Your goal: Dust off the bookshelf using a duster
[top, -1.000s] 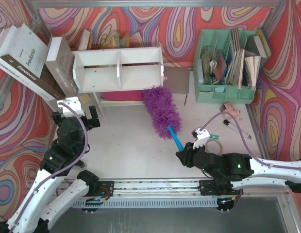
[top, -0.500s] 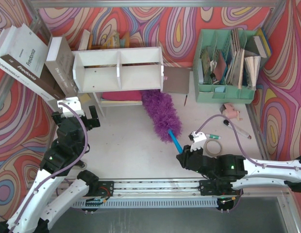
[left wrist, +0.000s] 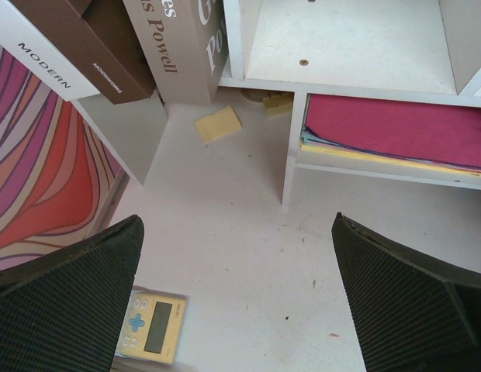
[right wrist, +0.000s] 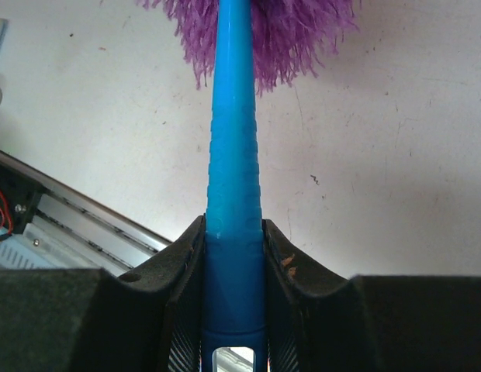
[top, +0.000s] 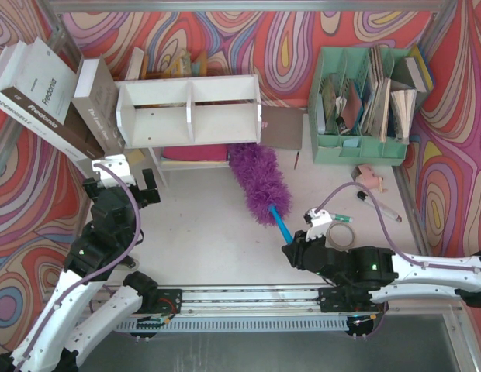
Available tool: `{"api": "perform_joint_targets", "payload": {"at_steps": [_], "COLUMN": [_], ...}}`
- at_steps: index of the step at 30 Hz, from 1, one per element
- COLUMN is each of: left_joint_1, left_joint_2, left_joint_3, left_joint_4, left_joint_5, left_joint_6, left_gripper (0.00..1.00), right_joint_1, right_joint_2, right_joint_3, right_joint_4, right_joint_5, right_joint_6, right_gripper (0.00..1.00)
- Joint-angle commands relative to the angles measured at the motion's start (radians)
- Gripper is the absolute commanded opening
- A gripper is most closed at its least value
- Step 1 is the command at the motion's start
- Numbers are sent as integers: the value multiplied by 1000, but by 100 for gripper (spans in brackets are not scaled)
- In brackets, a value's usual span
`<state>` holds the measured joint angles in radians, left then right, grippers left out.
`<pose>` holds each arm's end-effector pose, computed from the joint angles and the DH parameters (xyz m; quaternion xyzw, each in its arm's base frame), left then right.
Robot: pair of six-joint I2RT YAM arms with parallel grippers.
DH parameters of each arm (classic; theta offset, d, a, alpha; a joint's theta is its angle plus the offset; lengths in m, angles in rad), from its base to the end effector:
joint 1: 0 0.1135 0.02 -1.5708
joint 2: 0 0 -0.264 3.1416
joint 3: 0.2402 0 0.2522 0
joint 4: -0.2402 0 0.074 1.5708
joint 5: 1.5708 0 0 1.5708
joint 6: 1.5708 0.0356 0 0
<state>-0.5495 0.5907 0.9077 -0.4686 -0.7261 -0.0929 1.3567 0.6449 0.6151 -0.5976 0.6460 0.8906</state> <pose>0.1098 -0.0395 0.3787 -0.0649 0.7431 0.0633 0.6630 0.0504 0.1309 0.2647 -0.0547 0.8552 0.2663 0.4413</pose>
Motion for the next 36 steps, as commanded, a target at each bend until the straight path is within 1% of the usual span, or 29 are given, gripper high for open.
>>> {"api": "perform_joint_targets", "payload": {"at_steps": [1,4,7,9,14,20,22,25,27,30,33,36], "left_joint_1": [5,6,8,8,7,8,7,8,8,8,8,8], "left_joint_2": [8,9,4,-2,-4,4,3,-4,-3,1,3,4], "left_joint_3": [-14,-13,-15,-15,-18,-14,-14,-17,-17,-15,-15,-15], "left_joint_4": [13,13,11,10,12,12,11,11,12,11,12,12], "left_joint_5": [6,7,5,3,1,5,5,5,6,5,5,5], "left_joint_6": [7,8,6,5,9,9,8,8,7,7,7,7], "left_gripper": [98,98,98,98,98,99,99,98,98,99,99,99], "right_joint_1": [5,4,4,5,3,5,5,3,3,4,4,4], "right_joint_2": [8,33,75,89,121,133,110,72,37,-4,-20,22], "right_joint_3": [-13,15,57,59,28,5,-1,8,17,23,13,2], "right_joint_4": [105,184,198,238,383,476,446,326,239,127,113,187], "right_joint_5": [33,5,5,-14,-152,-299,-272,-166,-85,-8,11,-16], "right_joint_6": [-25,-126,-162,-199,-292,-353,-344,-280,-208,-122,-91,-115], "right_gripper": [0,0,0,0,0,0,0,0,0,0,0,0]}}
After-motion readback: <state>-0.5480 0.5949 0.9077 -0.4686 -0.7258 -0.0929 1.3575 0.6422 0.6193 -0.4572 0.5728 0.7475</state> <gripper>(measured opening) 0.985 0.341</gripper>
